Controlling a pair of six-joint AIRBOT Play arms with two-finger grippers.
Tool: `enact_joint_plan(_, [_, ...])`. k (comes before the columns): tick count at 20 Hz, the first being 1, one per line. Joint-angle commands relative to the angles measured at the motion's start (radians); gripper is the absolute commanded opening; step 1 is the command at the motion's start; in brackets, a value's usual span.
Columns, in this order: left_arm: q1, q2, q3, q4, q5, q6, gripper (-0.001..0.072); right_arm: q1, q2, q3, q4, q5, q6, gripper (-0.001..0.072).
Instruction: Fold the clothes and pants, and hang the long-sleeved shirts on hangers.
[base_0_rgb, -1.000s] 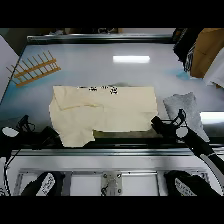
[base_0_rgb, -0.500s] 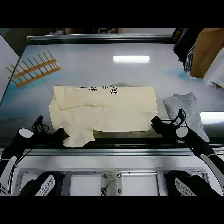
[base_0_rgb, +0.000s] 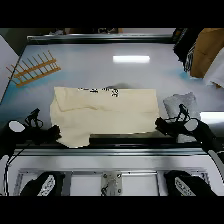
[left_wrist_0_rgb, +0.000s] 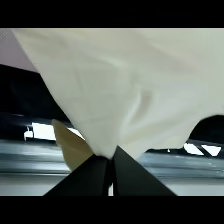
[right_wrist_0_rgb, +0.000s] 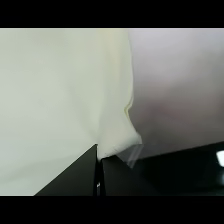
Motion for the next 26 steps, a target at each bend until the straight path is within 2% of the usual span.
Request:
enact_joint_plan(1, [0.014, 0.111, 0.014, 0.025, -0.096, 0.003, 0.0006, -0.036, 0.015, 0.117, -0.198, 0.259, -0.020, 0.0009])
enact_joint_plan(3, [0.014, 0.134, 0.029, 0.022, -0.098, 0.003, 0.0006, -0.034, 0.011, 0.169, -0.192, 0.277, -0.030, 0.0009])
enact_joint_plan(6, [0.011, 0.066, 0.109, -0.013, -0.108, 0.025, 0.0006, -0.034, -0.029, 0.247, -0.193, 0.285, -0.030, 0.0009])
enact_joint_plan(12, [-0.111, -0.238, 0.366, 0.004, -0.022, 0.045, 0.0006, -0.032, -0.251, 0.463, -0.189, 0.292, -0.030, 0.0009])
enact_joint_plan(20, [-0.134, -0.609, 0.700, -0.005, -0.009, 0.045, 0.0006, -0.011, -0.574, 0.798, -0.173, 0.290, -0.029, 0.0009])
enact_joint_plan(26, [-0.184, -0.784, 0.898, -0.004, -0.042, 0.044, 0.0006, -0.011, -0.683, 0.855, -0.059, 0.188, -0.047, 0.0023])
